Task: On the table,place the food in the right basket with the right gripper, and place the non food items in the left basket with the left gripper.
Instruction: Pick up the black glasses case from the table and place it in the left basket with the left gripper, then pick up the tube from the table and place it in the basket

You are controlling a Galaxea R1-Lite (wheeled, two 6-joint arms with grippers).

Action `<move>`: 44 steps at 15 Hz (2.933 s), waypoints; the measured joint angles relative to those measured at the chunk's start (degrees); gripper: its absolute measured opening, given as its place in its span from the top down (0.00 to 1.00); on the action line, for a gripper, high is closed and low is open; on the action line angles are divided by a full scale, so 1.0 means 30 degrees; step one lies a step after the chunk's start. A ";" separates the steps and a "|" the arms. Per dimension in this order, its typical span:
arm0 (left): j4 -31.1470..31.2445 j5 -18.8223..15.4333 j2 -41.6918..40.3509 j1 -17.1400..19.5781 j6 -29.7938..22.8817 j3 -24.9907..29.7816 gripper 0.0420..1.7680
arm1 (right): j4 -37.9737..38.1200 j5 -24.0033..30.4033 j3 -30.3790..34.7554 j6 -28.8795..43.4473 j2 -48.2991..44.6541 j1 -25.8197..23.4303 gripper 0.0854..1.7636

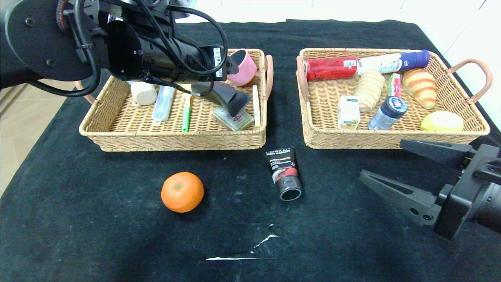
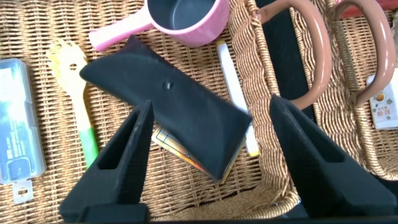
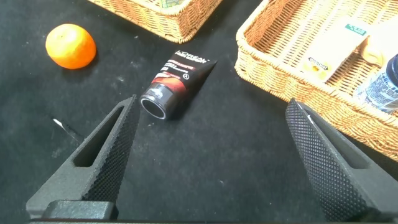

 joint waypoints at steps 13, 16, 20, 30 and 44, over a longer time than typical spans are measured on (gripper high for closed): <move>0.4279 0.4429 -0.0618 -0.5908 -0.4417 0.1264 0.07 | 0.0008 -0.0167 -0.0183 -0.0057 -0.0898 0.0028 0.03; 0.5356 0.5384 -0.0187 -0.7322 -0.5502 0.1459 0.06 | 0.0012 -0.0203 -0.0183 -0.0707 -0.1231 0.0020 0.03; 0.5465 0.5510 0.0796 -0.8481 -0.6587 0.1642 0.05 | 0.0028 -0.0195 -0.0122 -0.0756 -0.1333 -0.0102 0.03; 0.6144 0.6156 0.2536 -0.8867 -0.8326 0.1662 0.04 | 0.0012 -0.0219 -0.0248 -0.0752 -0.1313 -0.0626 0.03; 0.6502 0.6148 0.3783 -0.8261 -0.8672 0.1475 0.03 | 0.0000 -0.0175 -0.0471 -0.0756 -0.1231 -0.1776 0.03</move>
